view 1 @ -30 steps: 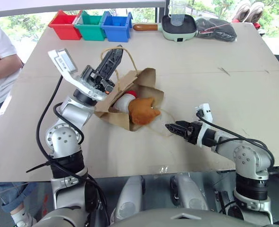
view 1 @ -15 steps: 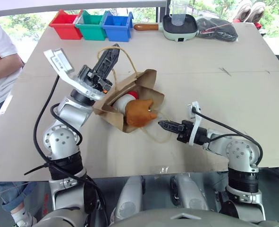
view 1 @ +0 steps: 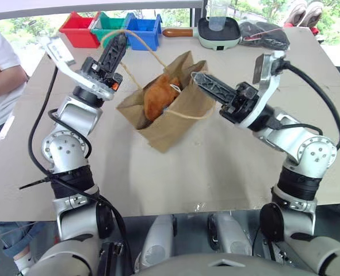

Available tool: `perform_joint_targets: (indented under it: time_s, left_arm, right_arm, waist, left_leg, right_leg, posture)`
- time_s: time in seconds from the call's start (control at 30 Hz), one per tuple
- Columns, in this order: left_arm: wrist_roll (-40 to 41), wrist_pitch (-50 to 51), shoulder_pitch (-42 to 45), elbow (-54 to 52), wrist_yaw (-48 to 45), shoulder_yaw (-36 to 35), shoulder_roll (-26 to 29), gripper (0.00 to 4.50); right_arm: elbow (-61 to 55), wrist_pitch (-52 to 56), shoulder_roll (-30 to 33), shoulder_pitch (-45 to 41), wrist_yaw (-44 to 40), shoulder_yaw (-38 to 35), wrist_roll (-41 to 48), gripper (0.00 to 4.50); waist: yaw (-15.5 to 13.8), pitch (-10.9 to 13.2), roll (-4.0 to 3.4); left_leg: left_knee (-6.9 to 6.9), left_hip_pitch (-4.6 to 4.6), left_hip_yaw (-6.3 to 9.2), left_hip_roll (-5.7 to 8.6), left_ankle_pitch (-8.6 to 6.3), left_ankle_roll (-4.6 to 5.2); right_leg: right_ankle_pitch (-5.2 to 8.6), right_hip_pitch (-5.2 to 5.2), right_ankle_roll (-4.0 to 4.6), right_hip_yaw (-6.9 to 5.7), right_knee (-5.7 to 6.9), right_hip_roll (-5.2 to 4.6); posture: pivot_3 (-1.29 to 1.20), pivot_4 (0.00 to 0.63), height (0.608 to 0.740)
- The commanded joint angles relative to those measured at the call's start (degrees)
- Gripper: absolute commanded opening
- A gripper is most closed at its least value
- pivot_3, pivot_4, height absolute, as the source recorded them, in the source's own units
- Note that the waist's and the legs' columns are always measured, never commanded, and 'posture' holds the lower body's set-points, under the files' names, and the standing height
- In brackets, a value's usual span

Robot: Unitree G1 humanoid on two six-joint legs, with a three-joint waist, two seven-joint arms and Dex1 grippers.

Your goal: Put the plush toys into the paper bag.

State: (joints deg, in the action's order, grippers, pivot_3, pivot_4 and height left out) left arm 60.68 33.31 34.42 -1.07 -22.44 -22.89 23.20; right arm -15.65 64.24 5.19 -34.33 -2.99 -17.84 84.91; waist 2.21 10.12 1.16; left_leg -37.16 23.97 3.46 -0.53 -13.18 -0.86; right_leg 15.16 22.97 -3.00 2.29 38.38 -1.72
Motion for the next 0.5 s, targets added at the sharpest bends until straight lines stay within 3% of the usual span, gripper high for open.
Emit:
perform_joint_targets:
  time_s: [0.03, 0.1, 0.2, 0.37, 0.47, 0.5]
  left_arm:
    - [-1.83, -0.76, 1.76, 0.41, -1.02, -0.26, 1.38, 0.00]
    - [-3.13, -0.27, 3.05, 3.14, 0.45, -0.38, 1.66, 0.00]
    - [-3.35, 0.65, 5.51, 4.39, -0.86, 0.33, 1.84, 0.00]
    - [-8.64, -0.64, 6.92, 10.00, -4.74, 2.48, 3.51, 0.00]
    - [-8.71, 0.56, 6.69, 10.01, -9.67, 3.63, 3.81, 0.00]
    - [-10.24, -0.35, 5.64, 8.92, -13.50, 5.43, 4.62, 0.00]
  right_arm:
    - [-3.26, -3.66, 2.56, -2.08, 3.24, 0.05, 7.35, 0.05]
    - [-3.89, -1.76, 7.13, -0.59, 2.94, 3.19, 1.46, 0.05]
    - [-4.76, -4.82, 7.80, -0.58, 4.51, 3.59, 5.25, 0.05]
    - [-2.04, -6.15, 11.65, 0.08, 3.46, 5.85, -2.39, 0.05]
    - [-2.80, -7.36, 13.27, 0.08, 1.44, 7.02, -5.47, 0.05]
    - [-2.88, -8.17, 13.80, -0.14, 0.59, 7.14, -6.97, 0.28]
  waist:
    - [0.12, 0.00, 0.00]
    - [0.12, 0.01, 0.00]
    - [0.12, 0.00, 0.00]
    - [0.12, 0.01, 0.00]
    - [0.10, 0.02, 0.00]
    - [0.11, 0.02, 0.01]
  left_leg:
    - [0.00, 0.02, -0.05, 0.00, 0.00, 0.00]
    - [0.00, 0.01, -0.05, 0.00, 0.00, 0.00]
    - [0.01, -0.03, -0.02, -0.02, 0.00, 0.00]
    - [0.00, -0.04, -0.07, -0.02, 0.00, 0.00]
    - [0.00, -0.05, -0.07, -0.02, 0.00, 0.00]
    - [0.00, -0.01, -0.07, -0.02, 0.00, 0.00]
  right_leg:
    - [0.00, 0.05, 0.00, 0.05, 0.00, -0.02]
    - [0.00, 0.06, 0.00, 0.04, 0.02, -0.02]
    - [0.00, 0.04, 0.00, 0.02, 0.06, 0.03]
    - [0.00, 0.05, 0.00, 0.07, 0.11, 0.03]
    - [0.00, 0.05, 0.00, 0.07, 0.11, 0.03]
    - [0.00, 0.08, 0.00, 0.07, 0.10, 0.03]
  posture:
    - [0.00, 0.150, 0.740]
    - [0.00, 0.150, 0.740]
    - [0.00, 0.150, 0.740]
    - [0.00, 0.150, 0.740]
    - [0.00, 0.150, 0.740]
    - [0.00, 0.150, 0.740]
